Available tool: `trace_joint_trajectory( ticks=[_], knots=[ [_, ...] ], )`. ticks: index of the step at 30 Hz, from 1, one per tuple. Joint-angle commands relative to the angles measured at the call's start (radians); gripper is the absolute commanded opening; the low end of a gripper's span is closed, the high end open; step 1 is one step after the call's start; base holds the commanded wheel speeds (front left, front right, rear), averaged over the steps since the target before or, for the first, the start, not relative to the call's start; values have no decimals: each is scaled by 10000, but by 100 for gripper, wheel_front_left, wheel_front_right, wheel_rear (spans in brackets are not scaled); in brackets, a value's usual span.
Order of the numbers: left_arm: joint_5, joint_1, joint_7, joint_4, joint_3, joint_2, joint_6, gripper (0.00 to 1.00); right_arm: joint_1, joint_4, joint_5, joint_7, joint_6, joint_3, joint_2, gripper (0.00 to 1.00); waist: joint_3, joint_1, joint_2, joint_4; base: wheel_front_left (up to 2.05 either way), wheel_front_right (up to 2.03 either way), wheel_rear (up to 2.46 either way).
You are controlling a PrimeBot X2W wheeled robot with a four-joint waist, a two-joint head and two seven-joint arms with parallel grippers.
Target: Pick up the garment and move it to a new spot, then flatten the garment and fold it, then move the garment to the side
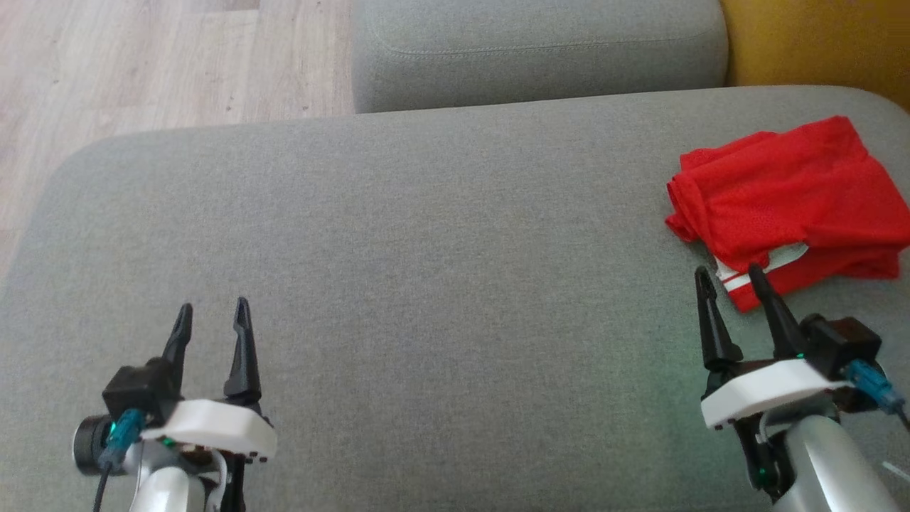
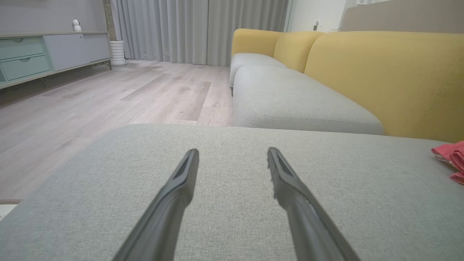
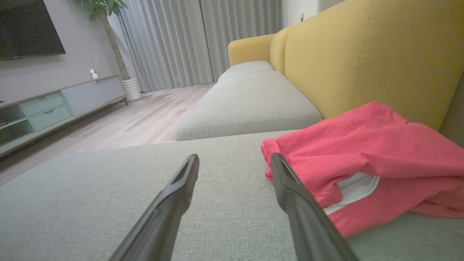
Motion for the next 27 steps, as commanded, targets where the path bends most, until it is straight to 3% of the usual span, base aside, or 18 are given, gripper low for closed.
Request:
trace_joint_trajectory(
  ticks=[1,20,21,27],
  knots=[
    [107,-395,-61,-245,383,55,-83,100,-424,-191,-88,-182,67,166,33,100,15,1,0,13,0,0,0],
    [10,-650,-61,-208,472,50,-235,100,-1089,524,-80,-312,67,195,380,100,62,1,0,36,0,0,0],
    [17,-96,1,144,59,-4,-241,0,-815,802,-77,-203,0,10,316,0,62,1,0,37,0,0,0],
    [-207,58,114,632,73,-31,-257,0,-549,1165,142,-101,-8,-13,352,0,61,1,0,35,0,0,0]
  ],
)
